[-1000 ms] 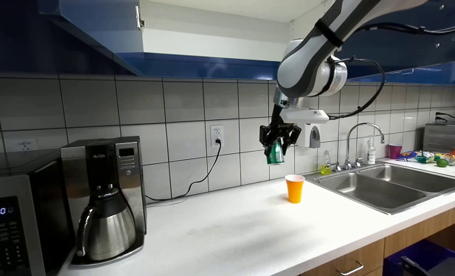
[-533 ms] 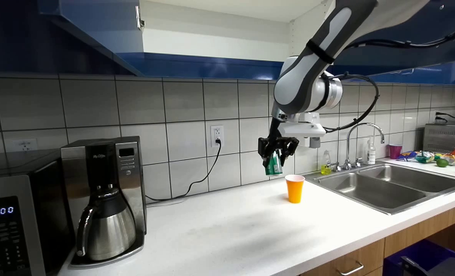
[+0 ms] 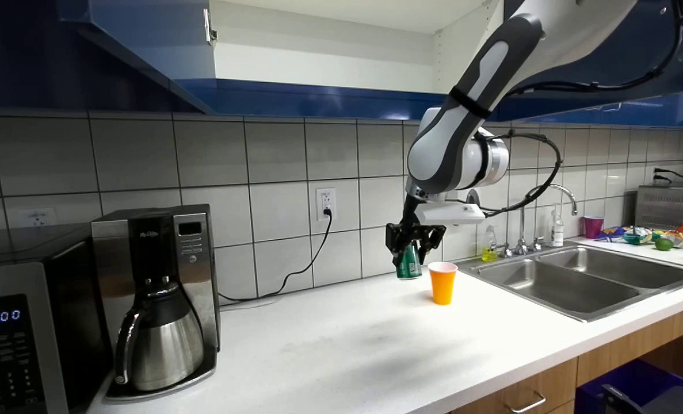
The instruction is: Pick up the can from the cabinet and put it on the counter
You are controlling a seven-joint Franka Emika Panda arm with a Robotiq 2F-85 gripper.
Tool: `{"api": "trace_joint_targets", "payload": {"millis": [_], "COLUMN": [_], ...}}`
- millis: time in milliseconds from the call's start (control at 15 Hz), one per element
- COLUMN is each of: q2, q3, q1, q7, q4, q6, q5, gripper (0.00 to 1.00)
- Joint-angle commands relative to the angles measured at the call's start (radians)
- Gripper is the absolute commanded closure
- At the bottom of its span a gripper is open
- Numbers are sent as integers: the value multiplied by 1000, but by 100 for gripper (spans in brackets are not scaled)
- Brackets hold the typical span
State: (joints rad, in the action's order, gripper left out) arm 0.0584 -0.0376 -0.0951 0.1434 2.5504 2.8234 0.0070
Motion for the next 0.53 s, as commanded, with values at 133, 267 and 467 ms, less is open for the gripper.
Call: {"api": "trace_joint_targets", "payload": {"millis": [133,267,467], "q2": [-48,-52,-61], "q3": [-10,-11,-11], "q1": [11,11,11], "q7": [-32,-9,-8], "q4": [2,1,1], "q6": [80,56,66], "q5": [23,6,5], "gripper": [62,37,37]}}
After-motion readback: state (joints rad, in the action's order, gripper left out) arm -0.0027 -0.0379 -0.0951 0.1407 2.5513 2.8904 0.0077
